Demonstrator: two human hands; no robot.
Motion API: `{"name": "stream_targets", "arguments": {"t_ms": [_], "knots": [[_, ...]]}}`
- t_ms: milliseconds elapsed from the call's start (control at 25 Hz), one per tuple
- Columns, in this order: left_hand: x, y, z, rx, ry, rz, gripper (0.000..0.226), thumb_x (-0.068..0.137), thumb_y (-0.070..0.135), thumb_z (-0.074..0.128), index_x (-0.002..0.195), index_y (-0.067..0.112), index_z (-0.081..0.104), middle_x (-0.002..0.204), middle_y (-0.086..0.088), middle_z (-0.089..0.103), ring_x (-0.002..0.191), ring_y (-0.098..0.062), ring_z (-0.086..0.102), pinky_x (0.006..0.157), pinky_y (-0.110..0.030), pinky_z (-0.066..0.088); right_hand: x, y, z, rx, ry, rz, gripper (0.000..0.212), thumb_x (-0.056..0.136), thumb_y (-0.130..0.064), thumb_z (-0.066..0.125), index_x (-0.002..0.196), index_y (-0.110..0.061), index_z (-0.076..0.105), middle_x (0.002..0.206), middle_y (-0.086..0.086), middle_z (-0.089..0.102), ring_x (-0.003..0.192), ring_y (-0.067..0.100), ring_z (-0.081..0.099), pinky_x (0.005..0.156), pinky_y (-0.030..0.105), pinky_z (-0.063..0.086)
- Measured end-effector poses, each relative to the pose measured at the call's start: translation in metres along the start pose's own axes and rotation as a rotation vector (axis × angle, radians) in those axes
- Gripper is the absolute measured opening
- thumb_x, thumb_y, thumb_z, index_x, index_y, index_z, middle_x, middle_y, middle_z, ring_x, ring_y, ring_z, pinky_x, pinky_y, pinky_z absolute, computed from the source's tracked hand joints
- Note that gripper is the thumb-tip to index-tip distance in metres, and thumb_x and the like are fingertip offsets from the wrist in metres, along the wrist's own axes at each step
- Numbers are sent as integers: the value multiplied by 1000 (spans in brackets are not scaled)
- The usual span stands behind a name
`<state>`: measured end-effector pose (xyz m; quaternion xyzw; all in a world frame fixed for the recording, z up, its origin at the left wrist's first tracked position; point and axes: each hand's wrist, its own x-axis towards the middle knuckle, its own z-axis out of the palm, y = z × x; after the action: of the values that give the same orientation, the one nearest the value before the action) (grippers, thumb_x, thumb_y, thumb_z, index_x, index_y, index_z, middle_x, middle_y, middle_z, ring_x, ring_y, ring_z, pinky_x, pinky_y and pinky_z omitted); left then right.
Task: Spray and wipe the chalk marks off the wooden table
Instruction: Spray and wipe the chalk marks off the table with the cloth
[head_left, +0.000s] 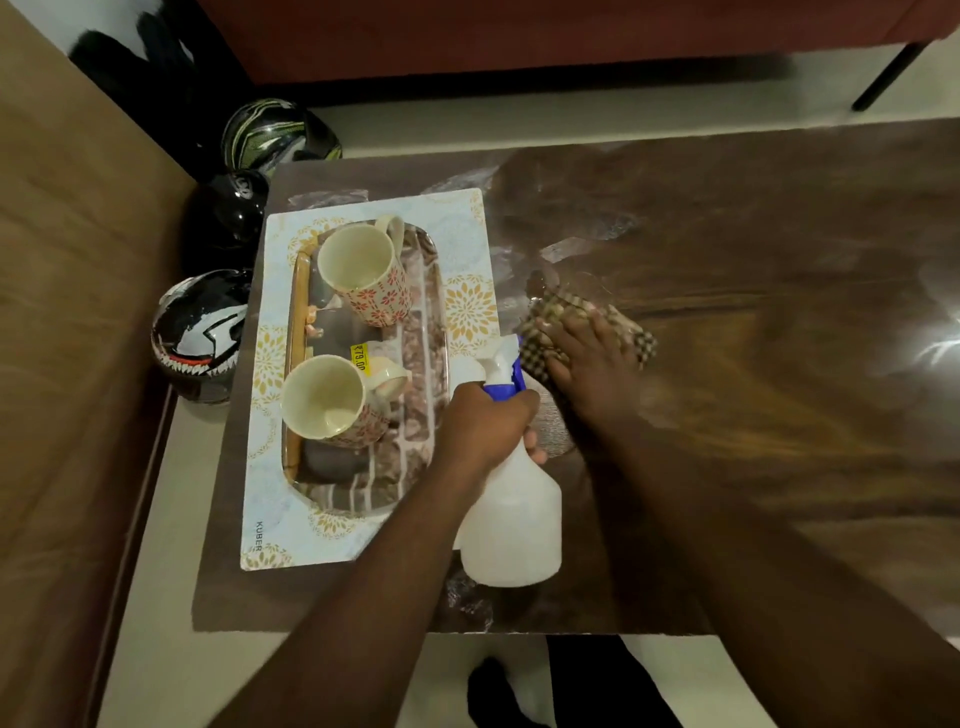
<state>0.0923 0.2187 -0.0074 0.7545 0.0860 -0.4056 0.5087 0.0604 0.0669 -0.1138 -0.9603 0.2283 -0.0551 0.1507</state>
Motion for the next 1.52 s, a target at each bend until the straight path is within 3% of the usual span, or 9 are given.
{"name": "stream_targets", "arguments": {"t_ms": [200,320,400,600,760,1040,1160,1320,1520], "knots": [[19,18,5,35,0,-37,9,85,16,64,83,7,62,45,-3,61,45,-27,63,61,-40,58,-41,26,1,-47,-59,-314,45,89,-42,38,130,-28,52,136,-1,54,135,21,34,109,43,15],[38,48,7,21,6,-17,10,83,14,63,78,5,64,47,-5,62,47,-27,64,69,-45,61,25,30,-10,7,-37,-94,51,88,-44,32,130,-25,55,138,2,52,136,24,33,108,47,21],[51,61,9,-9,12,-16,11,84,10,61,87,0,67,50,-8,60,43,-24,60,59,-38,60,60,-3,-5,46,-63,5,55,87,-46,28,132,-25,52,142,1,48,139,26,28,110,49,19],[64,81,16,-34,-18,-112,7,87,7,61,83,2,62,52,-10,58,43,-25,59,43,-25,53,35,30,-9,-2,-122,-411,47,91,-42,35,131,-25,52,140,1,50,137,24,34,113,45,14],[89,98,5,-62,13,-84,8,87,6,59,86,0,64,49,-8,57,44,-25,61,49,-29,55,121,5,0,34,-12,-234,48,90,-40,34,122,-18,62,130,6,59,130,31,43,110,37,11],[101,123,0,-21,73,61,15,87,8,59,96,-3,65,51,-8,58,46,-26,62,55,-36,58,190,-19,14,2,-133,-148,65,88,-45,13,140,-19,42,149,-1,37,143,23,20,116,41,2],[98,126,0,8,75,117,16,85,8,59,90,-5,66,52,-10,60,49,-26,64,59,-37,58,153,-16,23,-17,-129,-178,49,95,-42,36,141,-26,39,149,-3,38,143,22,19,114,42,4],[81,121,5,132,120,241,12,85,20,64,86,8,64,55,-4,65,54,-23,69,69,-41,62,53,-13,14,88,-62,-176,57,91,-40,52,142,-22,35,146,3,42,140,27,25,115,44,8],[51,92,9,85,129,294,29,77,23,65,98,3,68,47,-1,61,53,-29,69,73,-57,60,-74,-20,6,27,-116,-175,56,89,-38,44,141,-18,39,146,6,42,140,23,25,116,42,10]]}}
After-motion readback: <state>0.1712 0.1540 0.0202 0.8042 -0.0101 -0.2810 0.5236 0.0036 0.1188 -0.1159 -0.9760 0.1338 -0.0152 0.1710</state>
